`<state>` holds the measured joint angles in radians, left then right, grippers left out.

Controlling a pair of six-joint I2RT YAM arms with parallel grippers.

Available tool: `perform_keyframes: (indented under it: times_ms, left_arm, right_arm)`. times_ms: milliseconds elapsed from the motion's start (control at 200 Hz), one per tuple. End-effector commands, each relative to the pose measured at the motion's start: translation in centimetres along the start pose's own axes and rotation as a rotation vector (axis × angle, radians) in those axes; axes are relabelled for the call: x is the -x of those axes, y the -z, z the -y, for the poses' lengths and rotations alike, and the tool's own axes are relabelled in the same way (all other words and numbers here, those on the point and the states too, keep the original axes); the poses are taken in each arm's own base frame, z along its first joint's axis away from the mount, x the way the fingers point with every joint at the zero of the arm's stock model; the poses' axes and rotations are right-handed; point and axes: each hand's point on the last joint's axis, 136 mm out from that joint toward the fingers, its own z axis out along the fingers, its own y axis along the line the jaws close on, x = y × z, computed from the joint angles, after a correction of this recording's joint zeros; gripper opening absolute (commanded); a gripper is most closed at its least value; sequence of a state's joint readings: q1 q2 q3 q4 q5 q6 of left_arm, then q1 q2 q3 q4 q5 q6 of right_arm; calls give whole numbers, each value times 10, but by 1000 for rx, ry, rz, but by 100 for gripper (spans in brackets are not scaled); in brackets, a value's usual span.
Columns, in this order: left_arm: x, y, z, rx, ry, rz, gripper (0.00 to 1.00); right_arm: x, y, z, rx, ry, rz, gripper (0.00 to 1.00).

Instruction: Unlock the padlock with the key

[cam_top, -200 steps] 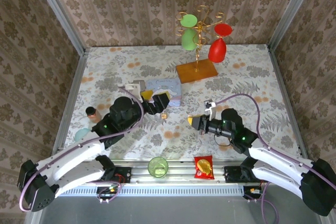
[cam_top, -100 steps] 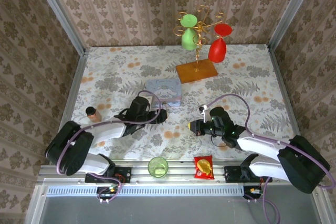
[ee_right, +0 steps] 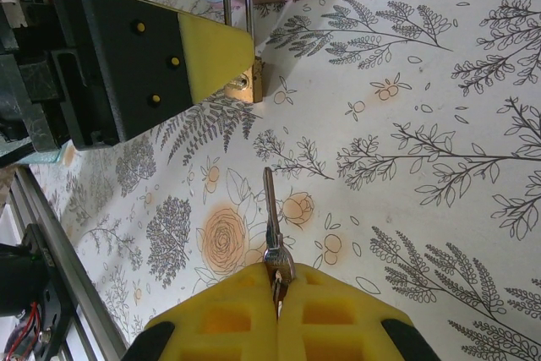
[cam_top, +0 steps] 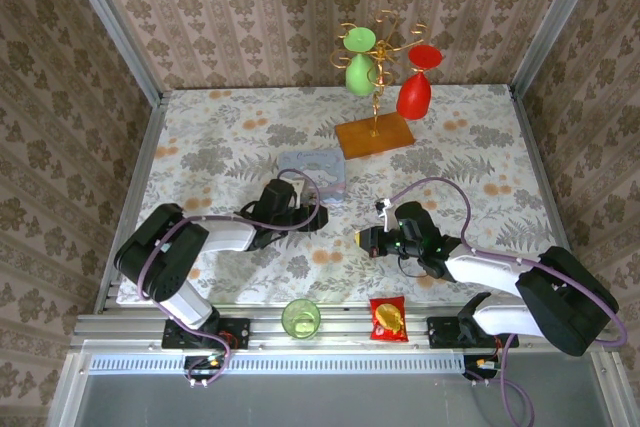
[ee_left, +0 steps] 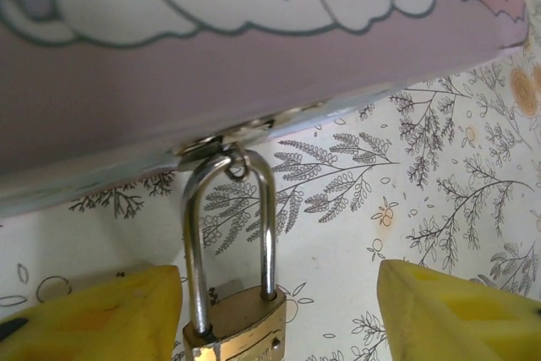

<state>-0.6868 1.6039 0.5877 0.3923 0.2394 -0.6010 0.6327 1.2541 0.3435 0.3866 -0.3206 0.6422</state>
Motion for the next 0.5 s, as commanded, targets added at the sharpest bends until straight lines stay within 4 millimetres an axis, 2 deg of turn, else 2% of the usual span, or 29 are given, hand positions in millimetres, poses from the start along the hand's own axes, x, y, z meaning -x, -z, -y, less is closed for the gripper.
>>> perform_keyframes:
  times_ms: [0, 70, 140, 310, 405, 495]
  left_arm:
    - [10, 1, 11, -26, -27, 34, 56]
    - [6, 0, 9, -25, -12, 27, 44]
    - [2, -2, 5, -14, 0, 20, 36]
    - [-4, -7, -1, 5, 25, 18, 37]
    - [-3, -9, -3, 43, 14, 24, 45]
    - [-3, -12, -1, 52, 13, 48, 45]
  right_arm:
    - [13, 0, -5, 7, 10, 39, 0]
    - [12, -1, -3, 2, 3, 38, 0]
    - [11, -4, -2, 6, -9, 36, 0]
    - [8, -14, -1, 23, -39, 26, 0]
    - [11, -18, -4, 45, -50, 37, 0]
    - [8, -25, 1, 39, -65, 20, 0]
